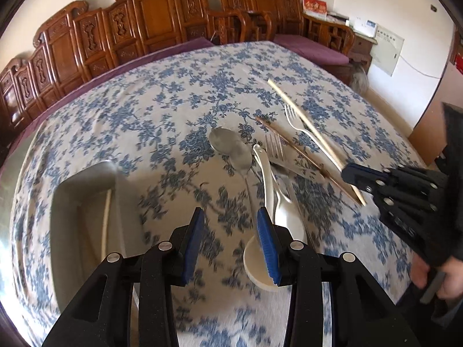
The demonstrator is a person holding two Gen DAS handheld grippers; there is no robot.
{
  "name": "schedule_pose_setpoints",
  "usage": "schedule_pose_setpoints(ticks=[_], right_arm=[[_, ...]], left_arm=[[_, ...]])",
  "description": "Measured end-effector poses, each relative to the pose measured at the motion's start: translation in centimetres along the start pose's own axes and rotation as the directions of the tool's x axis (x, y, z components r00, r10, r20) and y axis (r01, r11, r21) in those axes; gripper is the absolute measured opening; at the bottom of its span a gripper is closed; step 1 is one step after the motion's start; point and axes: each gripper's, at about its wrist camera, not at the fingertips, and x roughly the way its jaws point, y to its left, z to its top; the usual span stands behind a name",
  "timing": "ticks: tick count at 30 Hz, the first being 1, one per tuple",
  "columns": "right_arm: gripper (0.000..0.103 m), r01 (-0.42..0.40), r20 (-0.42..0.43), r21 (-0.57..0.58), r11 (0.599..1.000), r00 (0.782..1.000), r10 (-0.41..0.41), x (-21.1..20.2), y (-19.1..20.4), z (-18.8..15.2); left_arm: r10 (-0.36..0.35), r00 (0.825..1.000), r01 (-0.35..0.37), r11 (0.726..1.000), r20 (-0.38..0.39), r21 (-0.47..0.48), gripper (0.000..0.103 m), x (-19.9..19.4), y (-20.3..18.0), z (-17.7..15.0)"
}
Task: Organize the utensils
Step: 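Grasp a metal spoon by its handle with the left gripper while the right holds the chopstick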
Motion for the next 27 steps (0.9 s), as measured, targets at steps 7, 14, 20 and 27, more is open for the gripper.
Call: schedule_pose_setpoints(ticks=[7, 14, 20, 27], right_arm=[[0.006, -0.028, 0.004, 0.066, 0.997, 1.000, 0.027, 0.1, -1.2, 0.3], [0.006, -0.060, 0.004, 0.097, 0.993, 0.998, 0.060, 0.4, -1.3, 0.5], [0.006, -0.058, 0.006, 0.071, 0.996, 0.998, 0.057, 0.4, -0.7, 0.5], [0.006, -0.064, 0.008, 0.082, 0.995, 0.998, 0.064, 0.4, -0.9, 0.6]], left_arm=[[-0.023, 0.997, 0.021, 1.000, -0.073, -0.020, 0.026, 4.1, 0.1, 1.8], [-0.049, 0.991, 0.045, 0.998, -0.128, -0.036, 0.024, 6.8, -0.3, 2.8], [-0.035, 0.984, 0.033, 0.999, -0.173, -0.017, 0.024, 7.9, -0.9, 3.5], [-0.019, 0.975, 0.016, 1.000, -0.219, -0.017, 0.024, 8.7, -1.0, 3.8]])
